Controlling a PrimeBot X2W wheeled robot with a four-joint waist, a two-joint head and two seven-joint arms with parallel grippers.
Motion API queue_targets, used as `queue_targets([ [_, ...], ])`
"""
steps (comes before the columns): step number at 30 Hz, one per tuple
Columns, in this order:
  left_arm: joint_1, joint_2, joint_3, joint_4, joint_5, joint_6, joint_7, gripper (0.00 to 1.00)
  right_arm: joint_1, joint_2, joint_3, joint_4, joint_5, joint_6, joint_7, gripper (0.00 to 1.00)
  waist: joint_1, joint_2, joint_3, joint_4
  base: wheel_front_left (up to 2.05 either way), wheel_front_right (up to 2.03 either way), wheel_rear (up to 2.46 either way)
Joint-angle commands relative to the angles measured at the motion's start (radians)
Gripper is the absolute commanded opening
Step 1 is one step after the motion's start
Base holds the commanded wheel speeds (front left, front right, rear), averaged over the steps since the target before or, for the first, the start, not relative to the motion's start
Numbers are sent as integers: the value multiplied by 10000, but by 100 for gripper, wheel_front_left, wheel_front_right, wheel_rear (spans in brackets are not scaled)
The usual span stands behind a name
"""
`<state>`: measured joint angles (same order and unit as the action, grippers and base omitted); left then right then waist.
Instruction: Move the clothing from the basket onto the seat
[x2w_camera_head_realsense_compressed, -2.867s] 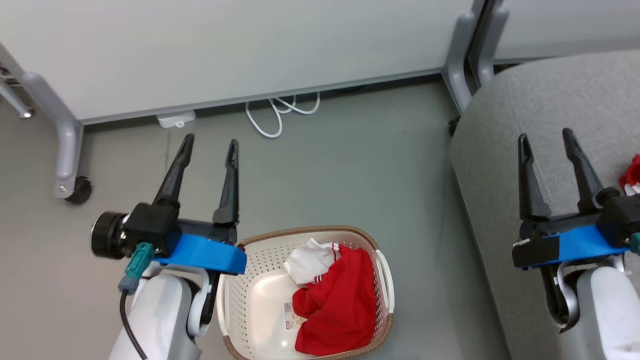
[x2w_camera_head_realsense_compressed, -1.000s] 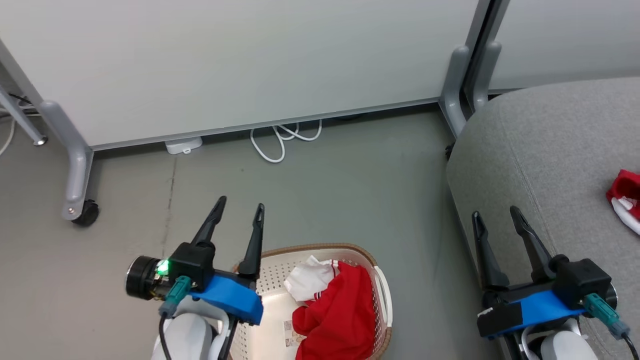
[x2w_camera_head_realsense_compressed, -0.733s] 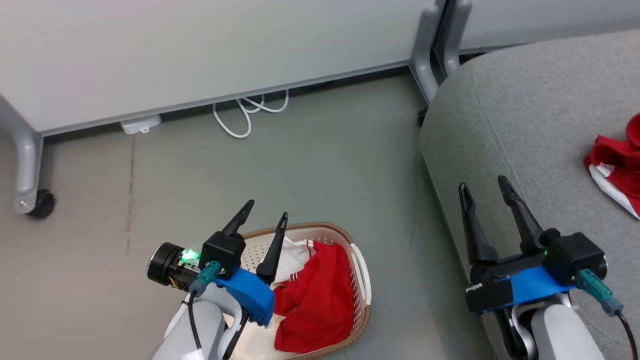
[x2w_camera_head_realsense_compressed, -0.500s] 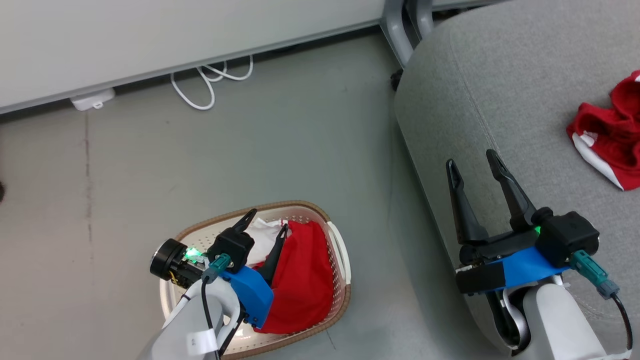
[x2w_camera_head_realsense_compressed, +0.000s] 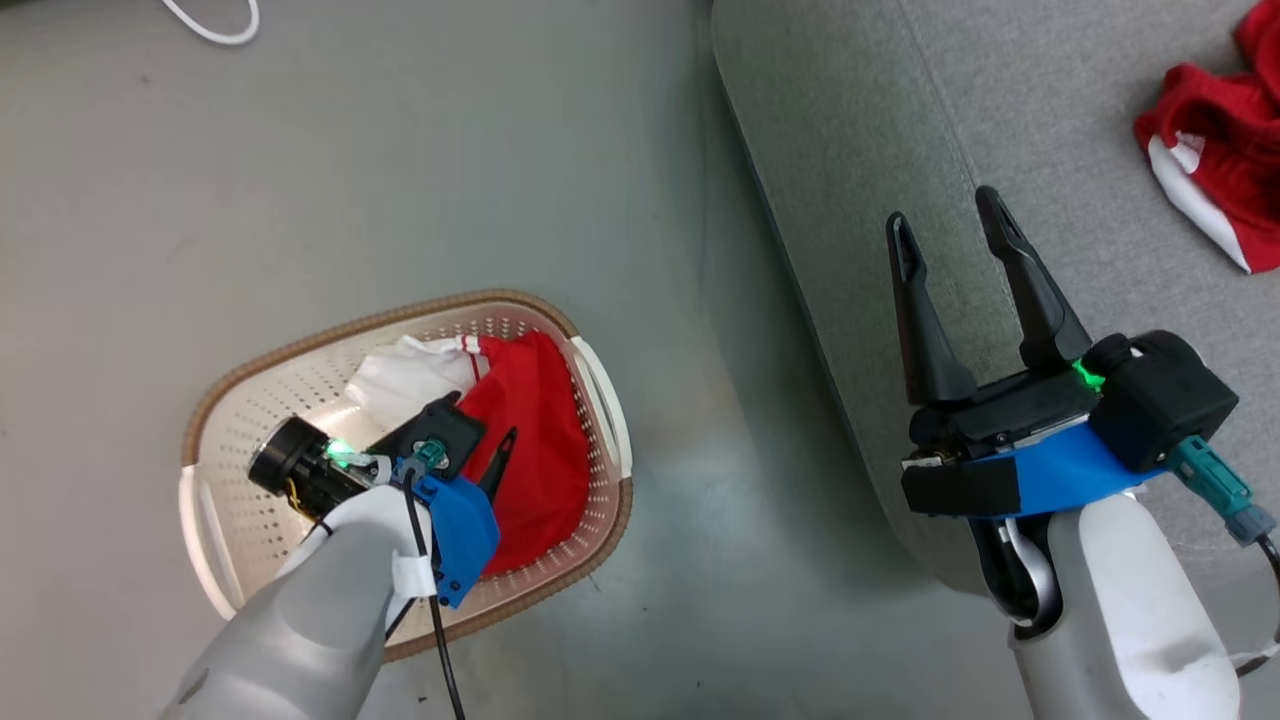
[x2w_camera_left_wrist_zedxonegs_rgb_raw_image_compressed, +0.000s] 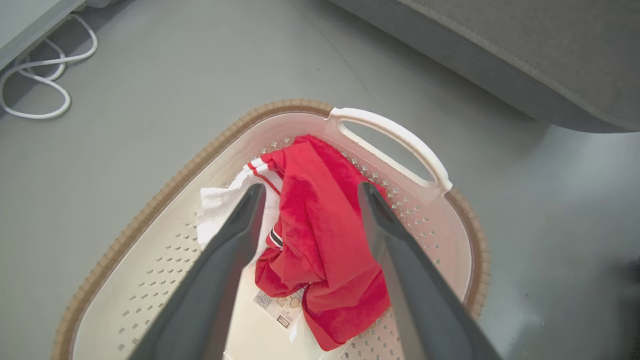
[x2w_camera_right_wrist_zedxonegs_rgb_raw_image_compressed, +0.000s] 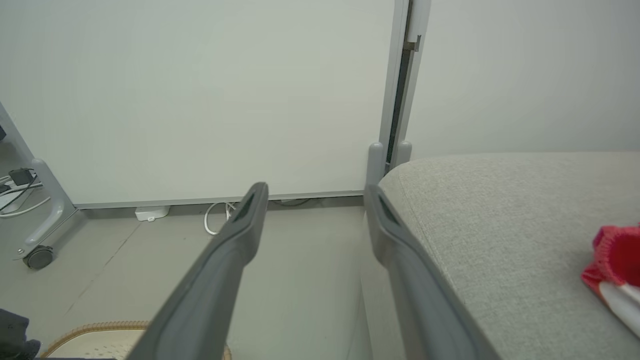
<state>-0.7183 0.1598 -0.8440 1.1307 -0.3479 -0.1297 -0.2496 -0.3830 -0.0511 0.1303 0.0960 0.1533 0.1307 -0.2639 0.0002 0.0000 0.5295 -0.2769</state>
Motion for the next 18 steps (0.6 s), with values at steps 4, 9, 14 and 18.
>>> queue_targets([
  [4,-903,285,-839,371,-382,-13,178,100,-533,12,137,-313,251,1,-7,100,-2,0,1518,-508,0,0,0],
  [9,-1679,606,-1563,631,-700,-14,258,100,-805,12,205,-565,490,1,-7,100,-2,0,2351,-697,0,0,0],
  [14,-2288,862,-2075,841,-1035,-14,507,100,-922,13,265,-703,651,1,-7,100,-2,0,3021,-888,0,0,0],
  [18,-2544,979,-2354,893,-1220,-14,635,100,-948,11,232,-783,725,1,-7,100,-2,0,3334,-986,0,0,0],
])
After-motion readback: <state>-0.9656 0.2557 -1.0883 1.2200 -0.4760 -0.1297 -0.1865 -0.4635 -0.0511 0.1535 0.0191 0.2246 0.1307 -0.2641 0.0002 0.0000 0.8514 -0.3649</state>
